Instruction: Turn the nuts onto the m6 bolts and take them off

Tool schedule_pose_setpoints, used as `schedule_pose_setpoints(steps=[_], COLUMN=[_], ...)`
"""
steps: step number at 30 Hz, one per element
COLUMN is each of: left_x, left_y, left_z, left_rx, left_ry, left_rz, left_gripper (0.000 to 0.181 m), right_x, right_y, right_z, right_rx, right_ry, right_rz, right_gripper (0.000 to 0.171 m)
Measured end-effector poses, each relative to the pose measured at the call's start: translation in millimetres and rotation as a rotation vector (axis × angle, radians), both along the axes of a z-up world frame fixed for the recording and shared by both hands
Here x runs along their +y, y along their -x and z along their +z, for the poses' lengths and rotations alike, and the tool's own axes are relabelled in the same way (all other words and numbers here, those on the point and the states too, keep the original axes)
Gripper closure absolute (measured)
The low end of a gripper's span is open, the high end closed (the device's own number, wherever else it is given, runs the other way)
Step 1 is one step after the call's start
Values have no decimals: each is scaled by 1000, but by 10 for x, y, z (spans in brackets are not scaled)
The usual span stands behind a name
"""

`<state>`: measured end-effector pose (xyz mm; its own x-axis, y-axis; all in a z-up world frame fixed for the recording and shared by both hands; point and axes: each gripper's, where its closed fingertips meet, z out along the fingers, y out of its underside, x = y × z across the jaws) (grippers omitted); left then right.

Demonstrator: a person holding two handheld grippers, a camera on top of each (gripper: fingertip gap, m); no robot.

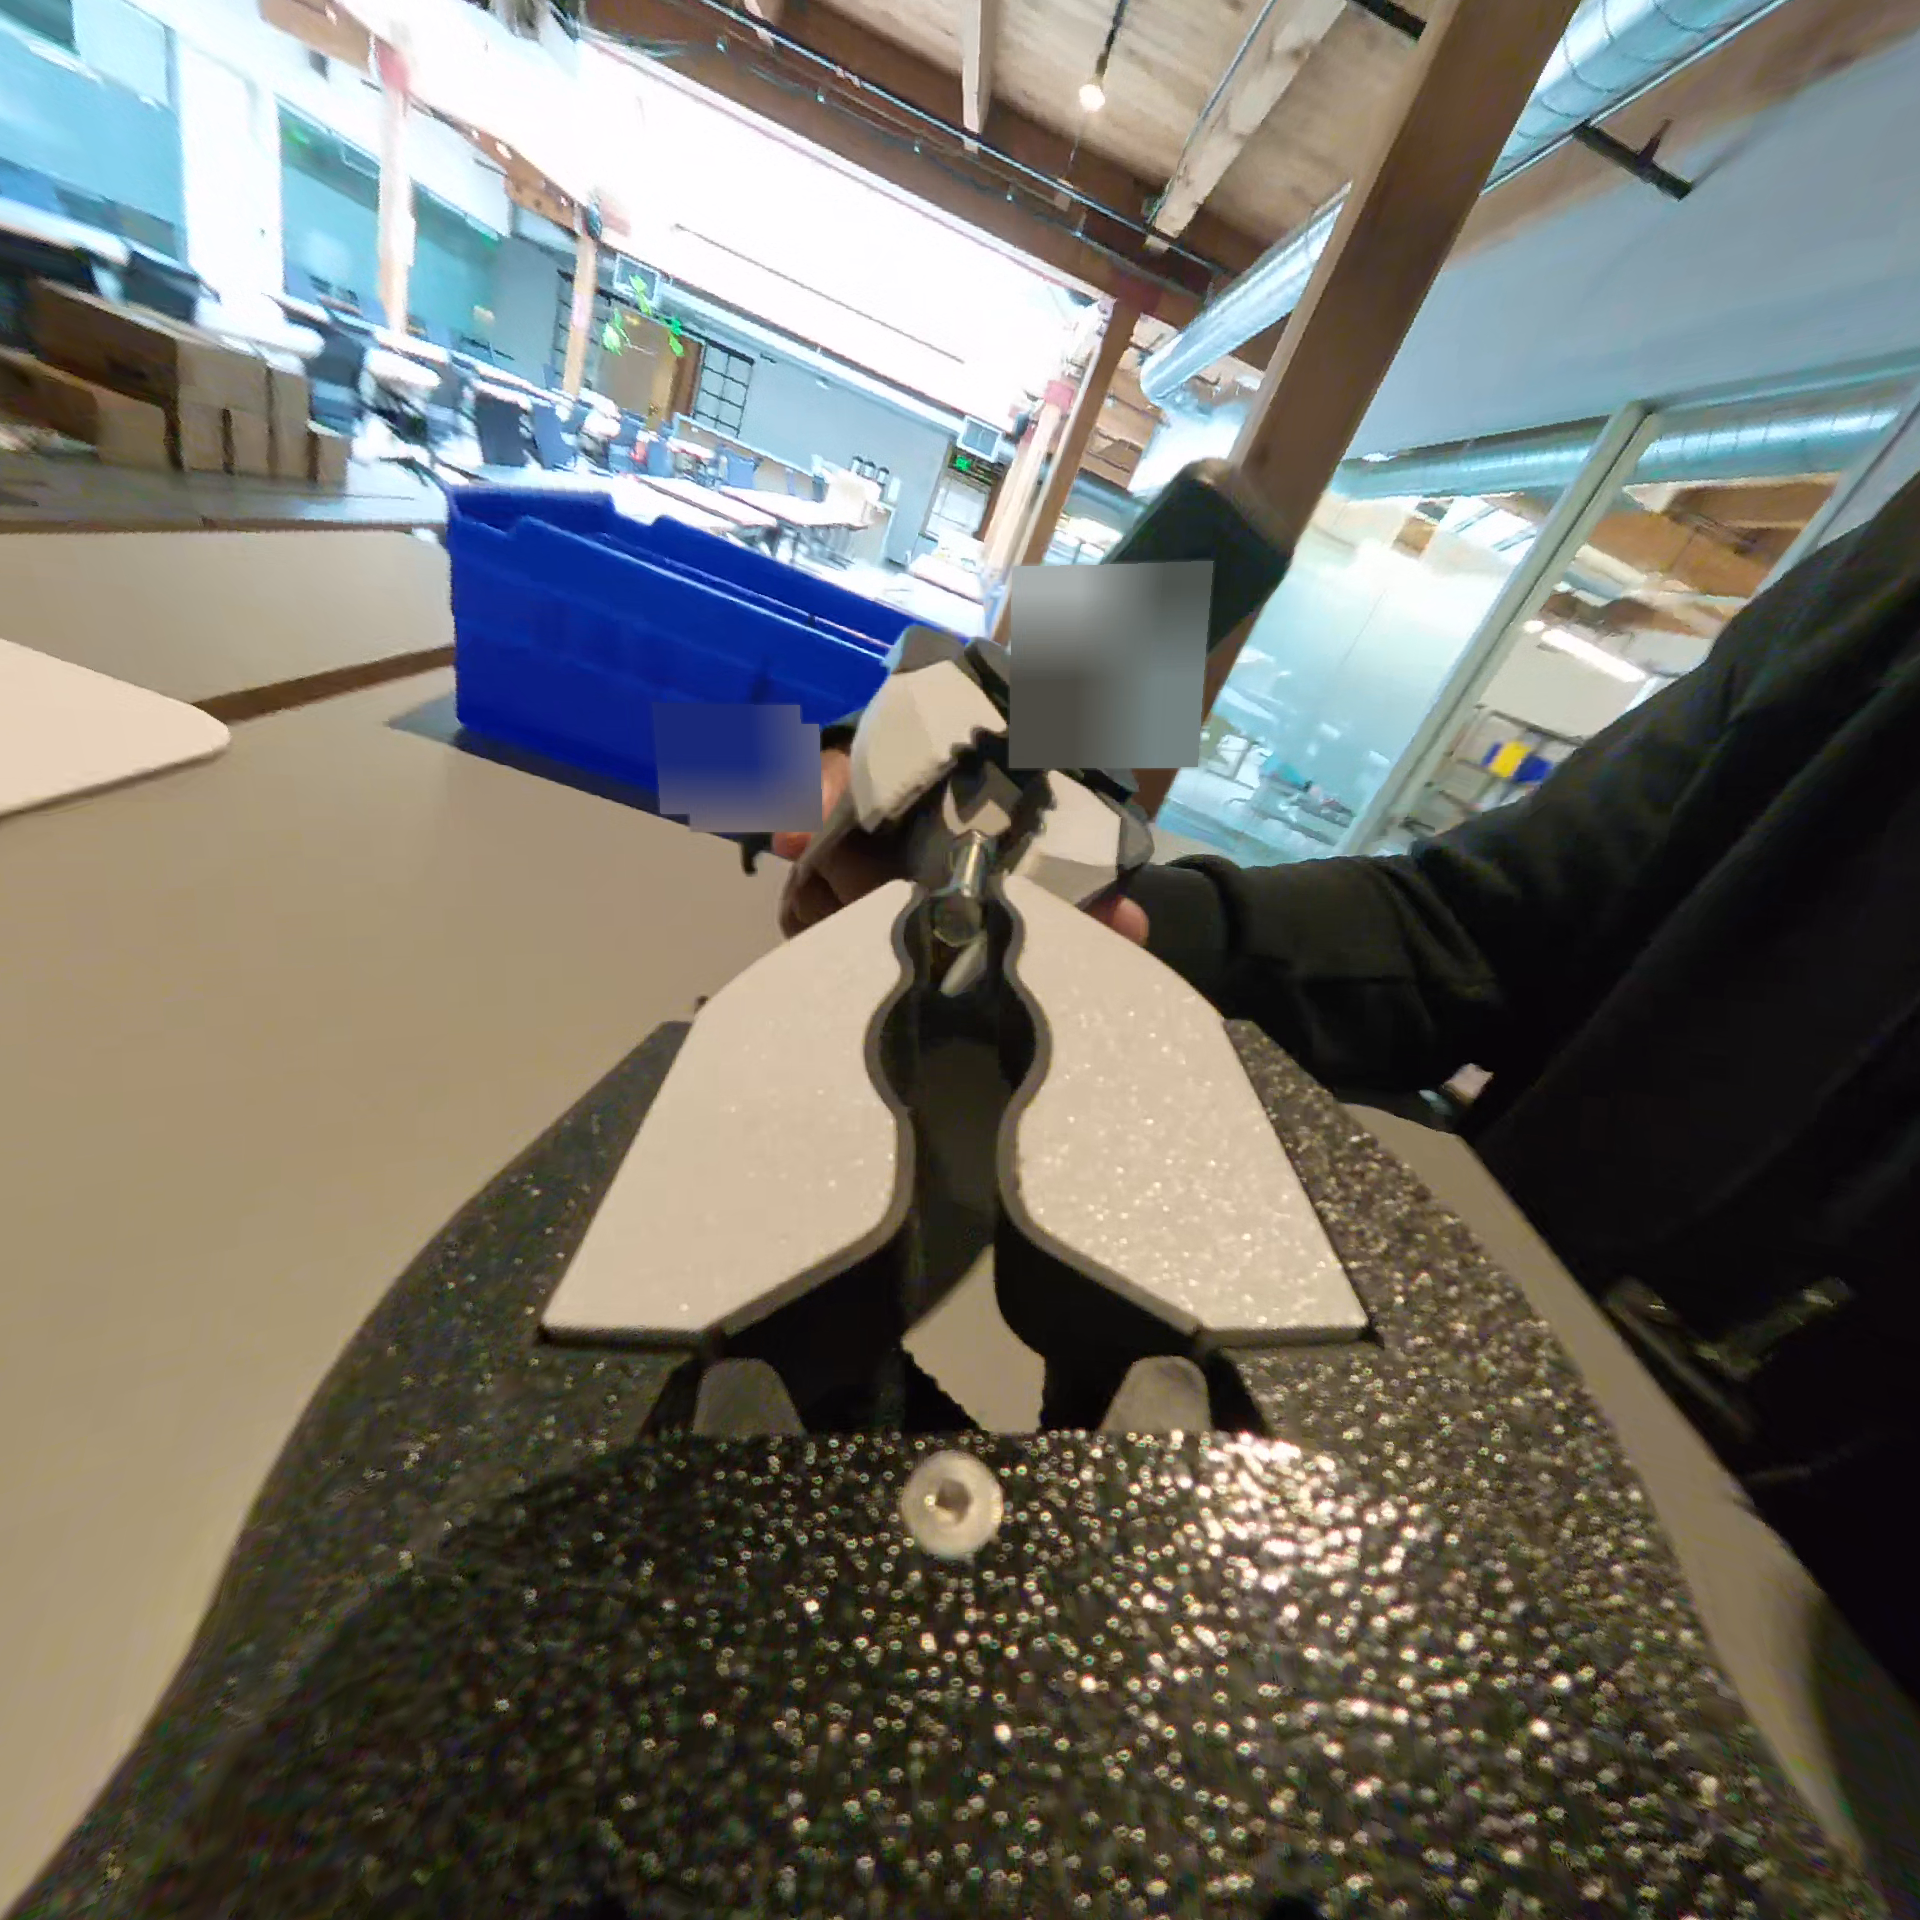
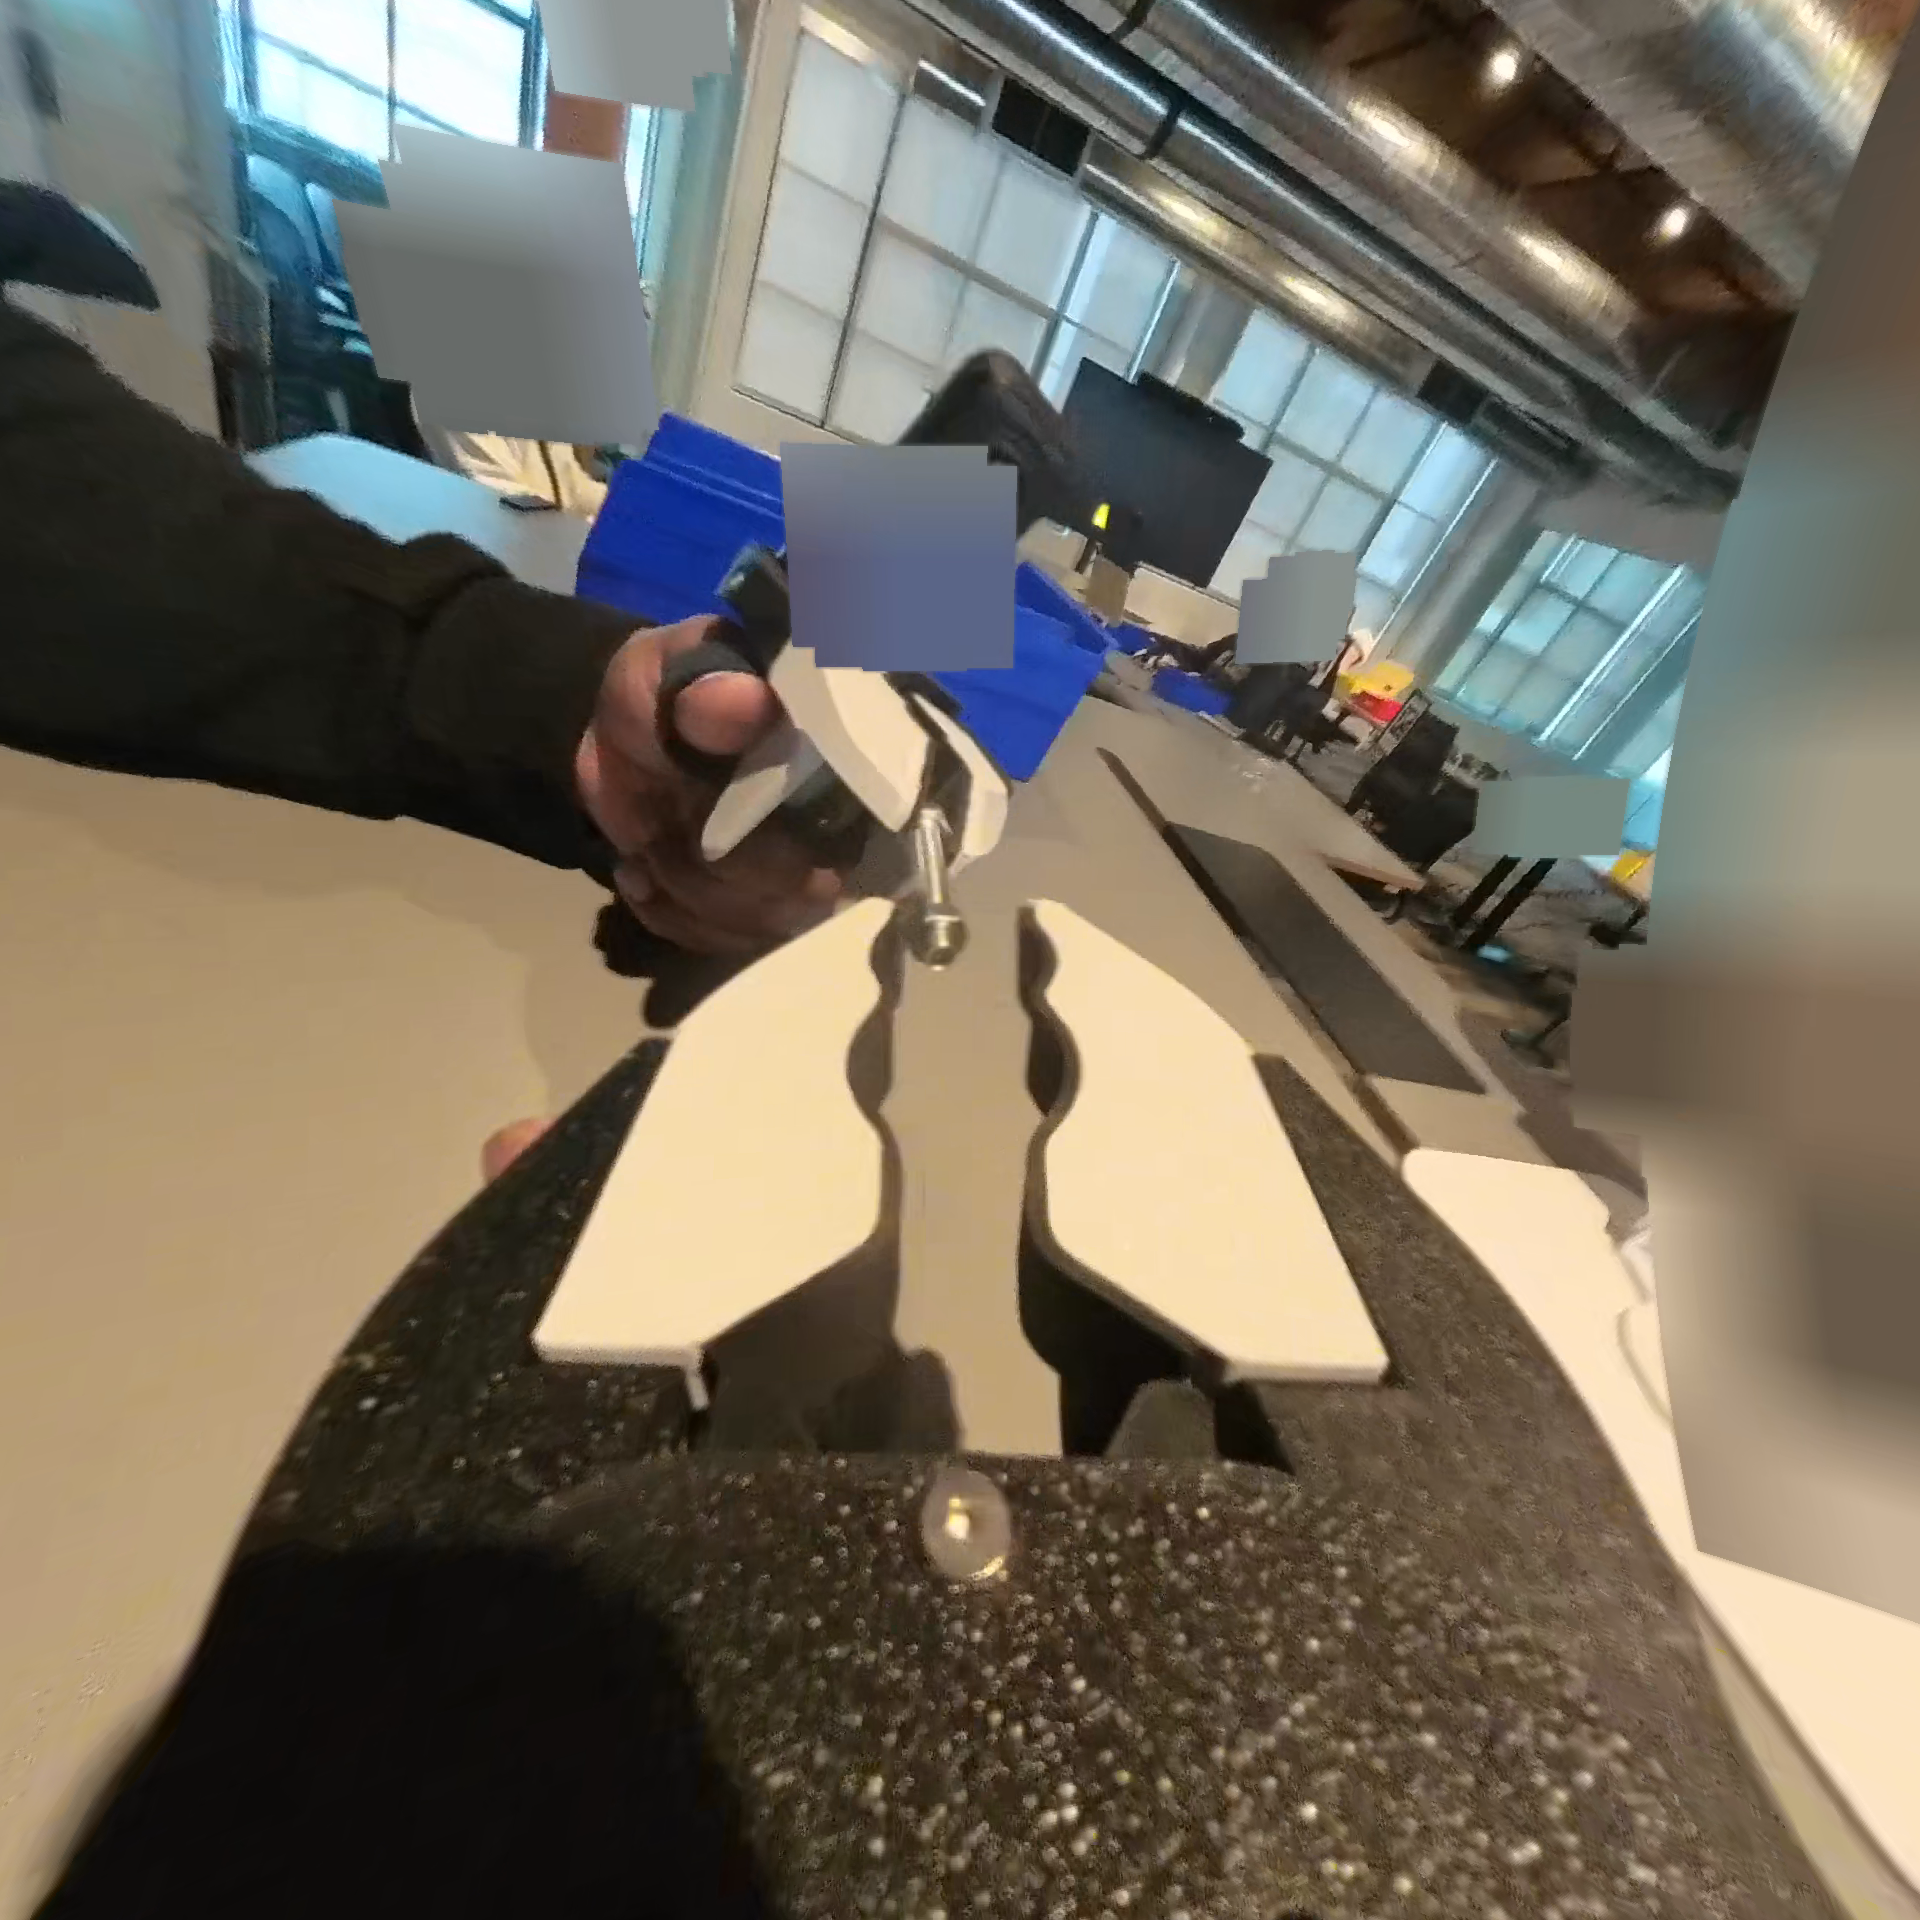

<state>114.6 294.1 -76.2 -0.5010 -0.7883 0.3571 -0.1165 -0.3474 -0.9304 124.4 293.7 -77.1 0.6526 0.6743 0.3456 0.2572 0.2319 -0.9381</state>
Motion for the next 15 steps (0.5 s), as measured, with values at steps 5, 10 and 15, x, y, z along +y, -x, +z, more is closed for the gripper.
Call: schedule_pose_setpoints(steps=[5, 10, 15], left_x=[58, 65, -2], left_y=[8, 12, -5], left_z=[90, 97, 48], left_rx=[-127, -143, -112], left_ry=[-142, -166, -197], left_rz=[99, 110, 81], left_gripper=[172, 171, 171], right_x=[-43, -83, -73], right_y=[8, 11, 28], right_z=[0, 52, 44], right_rx=[240, 344, 311], right_ry=[262, 351, 332], right_rz=[168, 254, 232], right_gripper=[138, 149, 161])
